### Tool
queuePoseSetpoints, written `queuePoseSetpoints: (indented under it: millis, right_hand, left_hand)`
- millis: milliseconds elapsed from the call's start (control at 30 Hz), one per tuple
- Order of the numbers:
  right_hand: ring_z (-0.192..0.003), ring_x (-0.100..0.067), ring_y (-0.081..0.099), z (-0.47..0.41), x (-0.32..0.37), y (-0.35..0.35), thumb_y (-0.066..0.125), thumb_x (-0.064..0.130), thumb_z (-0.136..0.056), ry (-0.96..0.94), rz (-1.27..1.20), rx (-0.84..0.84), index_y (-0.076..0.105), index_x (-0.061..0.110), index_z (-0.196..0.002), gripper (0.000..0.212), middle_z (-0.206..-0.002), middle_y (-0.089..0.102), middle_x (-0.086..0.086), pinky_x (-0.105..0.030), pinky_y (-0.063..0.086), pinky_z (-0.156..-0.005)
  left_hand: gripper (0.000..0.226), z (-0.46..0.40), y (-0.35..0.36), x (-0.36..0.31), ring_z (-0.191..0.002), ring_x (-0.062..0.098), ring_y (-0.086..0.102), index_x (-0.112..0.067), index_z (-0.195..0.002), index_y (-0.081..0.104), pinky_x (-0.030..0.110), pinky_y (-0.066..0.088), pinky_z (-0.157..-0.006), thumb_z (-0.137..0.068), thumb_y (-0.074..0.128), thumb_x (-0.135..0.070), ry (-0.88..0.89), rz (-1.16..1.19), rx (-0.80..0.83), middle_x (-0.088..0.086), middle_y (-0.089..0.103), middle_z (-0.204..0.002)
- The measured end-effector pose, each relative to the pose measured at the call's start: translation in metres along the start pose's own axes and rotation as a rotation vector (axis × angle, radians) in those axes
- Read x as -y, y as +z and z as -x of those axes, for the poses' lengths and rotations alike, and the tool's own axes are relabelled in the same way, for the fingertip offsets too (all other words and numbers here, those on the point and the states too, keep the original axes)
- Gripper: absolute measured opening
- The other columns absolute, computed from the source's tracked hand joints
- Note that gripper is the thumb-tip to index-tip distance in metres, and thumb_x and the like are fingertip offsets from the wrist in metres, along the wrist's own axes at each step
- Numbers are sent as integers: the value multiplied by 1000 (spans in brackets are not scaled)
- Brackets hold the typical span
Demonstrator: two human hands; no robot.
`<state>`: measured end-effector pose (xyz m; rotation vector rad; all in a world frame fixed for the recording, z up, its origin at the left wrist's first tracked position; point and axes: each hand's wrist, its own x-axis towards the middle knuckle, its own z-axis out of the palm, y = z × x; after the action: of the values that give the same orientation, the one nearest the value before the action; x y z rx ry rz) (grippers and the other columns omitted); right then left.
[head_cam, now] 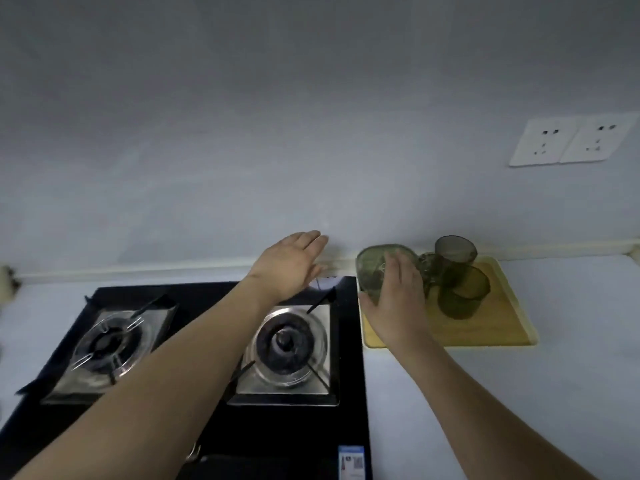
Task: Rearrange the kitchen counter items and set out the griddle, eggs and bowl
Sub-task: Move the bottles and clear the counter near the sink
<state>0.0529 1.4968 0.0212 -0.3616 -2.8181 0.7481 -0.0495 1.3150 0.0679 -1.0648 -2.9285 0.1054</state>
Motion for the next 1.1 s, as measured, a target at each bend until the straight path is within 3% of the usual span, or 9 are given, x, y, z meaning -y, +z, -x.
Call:
queuePoseSetpoints:
  millis: [100, 267, 367, 733, 867, 1100]
  right_hand:
    - [-147, -24, 7, 12, 46, 21, 59, 38, -91, -139, -52, 97, 18, 12, -150, 77, -158, 12, -8, -39, 8, -121]
    - [-148, -21, 4, 52, 141, 61, 57, 38, -92, -324, -101, 217, 16, 13, -151, 76, -160, 8, -4, -39, 11, -121]
    - [-147, -22, 8, 64, 169, 70, 58, 36, -92, -365, -117, 239, 18, 12, -151, 76, -159, 11, -6, -39, 13, -121]
    - [-147, -20, 9, 198, 402, 143, 61, 34, -91, -658, -181, 354, 17, 12, -151, 78, -158, 15, -6, -36, 13, -121]
    - [-147, -21, 9, 242, 469, 172, 59, 33, -91, -738, -185, 398, 17, 11, -150, 75, -158, 14, -6, -36, 12, -120]
    - [-139, -25, 26, 292, 569, 217, 62, 31, -88, -875, -158, 500, 25, 9, -146, 72, -152, 26, -6, -34, 21, -116]
  left_hand:
    - [59, 54, 1, 34, -144, 23, 26, -15, -153, 24, 31, 18, -118, -102, 38, -42, -136, 22, 19, 5, 26, -159]
    - [59, 173, -1, 97, -144, 23, 26, -14, -152, 28, 33, 19, -118, -101, 41, -42, -366, 40, 3, 6, 28, -158]
    - [59, 211, -3, 115, -145, 24, 25, -13, -152, 28, 31, 18, -117, -101, 42, -40, -414, 56, -22, 6, 28, -158]
    - [57, 474, -16, 240, -140, 28, 32, -13, -151, 30, 34, 23, -115, -101, 44, -38, -699, 39, -112, 8, 29, -157]
    - [56, 557, -14, 278, -138, 30, 35, -13, -149, 33, 40, 32, -111, -100, 45, -38, -813, 68, -120, 7, 30, -156]
    - [57, 676, -4, 333, -138, 28, 36, -14, -149, 33, 41, 36, -108, -100, 45, -39, -991, 94, -135, 5, 29, -156]
